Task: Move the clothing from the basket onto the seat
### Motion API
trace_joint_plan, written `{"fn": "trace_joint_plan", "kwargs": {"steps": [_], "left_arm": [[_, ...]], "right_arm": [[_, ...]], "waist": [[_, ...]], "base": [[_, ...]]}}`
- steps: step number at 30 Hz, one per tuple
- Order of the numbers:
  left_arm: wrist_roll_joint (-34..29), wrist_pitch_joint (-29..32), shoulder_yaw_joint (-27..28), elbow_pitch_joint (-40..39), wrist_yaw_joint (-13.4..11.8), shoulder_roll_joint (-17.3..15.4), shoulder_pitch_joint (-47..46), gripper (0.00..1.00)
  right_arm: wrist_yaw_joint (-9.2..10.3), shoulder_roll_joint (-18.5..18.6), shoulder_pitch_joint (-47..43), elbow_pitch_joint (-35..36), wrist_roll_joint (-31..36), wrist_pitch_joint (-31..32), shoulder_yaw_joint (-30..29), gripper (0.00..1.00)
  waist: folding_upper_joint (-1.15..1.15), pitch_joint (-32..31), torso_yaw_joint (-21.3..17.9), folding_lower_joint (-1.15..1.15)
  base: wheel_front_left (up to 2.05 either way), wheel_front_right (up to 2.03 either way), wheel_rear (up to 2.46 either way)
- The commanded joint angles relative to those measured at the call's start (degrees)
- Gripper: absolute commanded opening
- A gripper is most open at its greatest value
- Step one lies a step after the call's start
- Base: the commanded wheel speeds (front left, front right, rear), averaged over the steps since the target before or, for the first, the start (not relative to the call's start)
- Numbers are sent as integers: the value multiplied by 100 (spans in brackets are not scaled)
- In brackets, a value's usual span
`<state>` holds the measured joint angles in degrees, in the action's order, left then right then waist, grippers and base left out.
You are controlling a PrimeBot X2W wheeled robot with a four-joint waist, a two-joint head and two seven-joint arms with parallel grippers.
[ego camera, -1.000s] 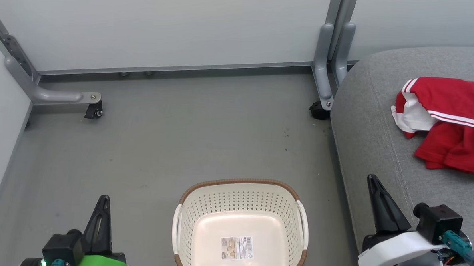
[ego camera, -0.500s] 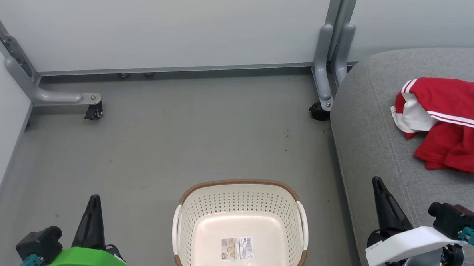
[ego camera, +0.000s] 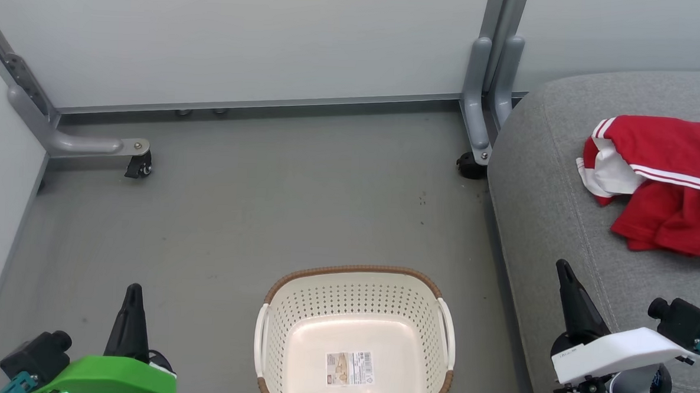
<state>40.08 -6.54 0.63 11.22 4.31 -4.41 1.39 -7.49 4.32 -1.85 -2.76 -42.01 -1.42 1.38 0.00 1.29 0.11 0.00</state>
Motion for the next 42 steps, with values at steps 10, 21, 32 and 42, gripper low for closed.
{"fn": "trace_joint_plan", "kwargs": {"steps": [10,21,32,42], "left_arm": [[922,212,131,-8,76,20,-282,0],[1700,412,222,44,126,46,-381,0],[2390,595,293,88,165,68,-461,0],[2965,744,362,124,194,80,-534,0]], "right_arm": [[-1,58,271,-133,-940,88,-72,0],[-1,72,371,-307,-1736,165,-140,0],[-1,76,455,-464,-2432,240,-206,0],[-1,75,522,-595,-3005,308,-270,0]], "waist": [[0,-12,-1,0],[0,-25,-3,0],[0,-38,-4,0],[0,-50,-5,0]], "base": [[0,0,0],[0,0,0],[0,0,0],[0,0,0]]}}
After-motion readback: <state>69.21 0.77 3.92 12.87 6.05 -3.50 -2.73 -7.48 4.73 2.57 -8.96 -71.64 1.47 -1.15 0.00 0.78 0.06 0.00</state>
